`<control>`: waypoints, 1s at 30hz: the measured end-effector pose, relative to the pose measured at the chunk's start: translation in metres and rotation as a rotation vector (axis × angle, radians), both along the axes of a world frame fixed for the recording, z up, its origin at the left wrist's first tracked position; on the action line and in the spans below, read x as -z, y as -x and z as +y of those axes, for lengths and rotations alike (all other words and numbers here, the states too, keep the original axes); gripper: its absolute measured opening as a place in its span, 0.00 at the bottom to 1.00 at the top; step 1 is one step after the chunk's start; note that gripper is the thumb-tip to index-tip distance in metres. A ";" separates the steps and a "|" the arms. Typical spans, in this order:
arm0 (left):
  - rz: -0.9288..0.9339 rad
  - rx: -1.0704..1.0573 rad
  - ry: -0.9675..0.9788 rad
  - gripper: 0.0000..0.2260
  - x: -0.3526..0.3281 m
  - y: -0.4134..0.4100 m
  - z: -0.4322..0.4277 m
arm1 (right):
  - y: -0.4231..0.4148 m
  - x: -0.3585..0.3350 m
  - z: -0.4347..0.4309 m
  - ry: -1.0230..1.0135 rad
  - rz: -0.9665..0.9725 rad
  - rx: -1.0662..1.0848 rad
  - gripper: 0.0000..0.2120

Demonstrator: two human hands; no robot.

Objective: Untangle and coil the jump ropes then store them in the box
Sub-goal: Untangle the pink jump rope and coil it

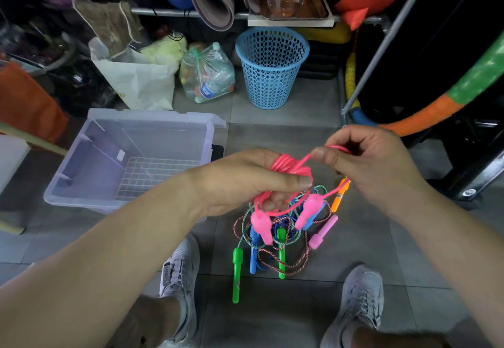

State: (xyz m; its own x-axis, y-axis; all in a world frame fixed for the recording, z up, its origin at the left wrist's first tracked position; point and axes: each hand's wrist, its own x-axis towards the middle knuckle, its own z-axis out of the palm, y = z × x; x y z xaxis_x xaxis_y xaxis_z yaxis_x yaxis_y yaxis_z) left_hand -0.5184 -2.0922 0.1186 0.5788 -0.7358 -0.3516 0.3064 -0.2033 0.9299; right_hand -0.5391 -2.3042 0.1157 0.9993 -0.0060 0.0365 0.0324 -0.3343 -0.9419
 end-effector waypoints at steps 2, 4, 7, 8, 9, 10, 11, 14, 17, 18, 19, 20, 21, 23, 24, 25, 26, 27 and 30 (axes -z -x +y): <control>0.105 0.000 0.079 0.17 -0.001 0.000 0.000 | -0.001 0.001 0.000 0.010 0.015 -0.010 0.15; 0.183 -0.013 0.154 0.10 -0.005 -0.002 0.000 | 0.000 0.004 0.000 0.023 0.061 -0.048 0.16; 0.304 -0.074 0.235 0.10 -0.008 -0.006 0.003 | 0.000 0.008 -0.002 0.053 0.120 -0.094 0.16; 0.338 -0.089 0.267 0.09 -0.008 -0.008 0.003 | -0.001 0.010 -0.003 0.095 0.122 -0.093 0.15; 0.359 -0.098 0.292 0.11 -0.007 -0.009 0.004 | -0.002 0.013 -0.005 0.141 0.129 -0.086 0.13; 0.366 -0.112 0.306 0.12 -0.007 -0.010 0.005 | -0.003 0.015 -0.006 0.176 0.143 -0.082 0.13; 0.363 -0.134 0.311 0.13 -0.007 -0.011 0.006 | -0.003 0.017 -0.006 0.188 0.164 -0.081 0.14; 0.359 -0.229 0.324 0.14 -0.006 -0.012 0.004 | -0.003 0.023 -0.006 0.145 0.243 -0.084 0.14; 0.371 -0.331 0.345 0.13 -0.006 -0.014 0.002 | -0.002 0.028 -0.005 0.196 0.321 -0.112 0.13; 0.373 -0.369 0.360 0.13 -0.006 -0.015 0.002 | -0.001 0.028 -0.005 0.222 0.346 -0.127 0.13; 0.376 -0.409 0.380 0.13 -0.006 -0.017 0.003 | 0.000 0.029 -0.006 0.249 0.371 -0.146 0.12; 0.381 -0.452 0.403 0.13 -0.006 -0.020 0.005 | 0.002 0.028 -0.006 0.276 0.395 -0.168 0.12; 0.385 -0.497 0.422 0.13 -0.006 -0.023 0.008 | 0.003 0.027 -0.005 0.298 0.420 -0.188 0.12; 0.395 -0.578 0.440 0.14 -0.005 -0.027 0.012 | 0.005 0.028 -0.004 0.326 0.461 -0.217 0.12; 0.394 -0.607 0.441 0.15 -0.005 -0.028 0.012 | 0.005 0.028 -0.003 0.353 0.471 -0.226 0.12; 0.387 -0.628 0.439 0.15 -0.004 -0.029 0.013 | 0.004 0.028 -0.003 0.396 0.471 -0.226 0.12; 0.378 -0.644 0.438 0.15 -0.004 -0.029 0.012 | 0.002 0.027 -0.004 0.434 0.477 -0.226 0.12; 0.371 -0.657 0.435 0.15 -0.004 -0.029 0.012 | 0.002 0.026 -0.005 0.446 0.499 -0.230 0.12; 0.363 -0.685 0.446 0.15 -0.007 -0.030 0.014 | 0.002 0.028 -0.012 0.371 0.560 -0.261 0.11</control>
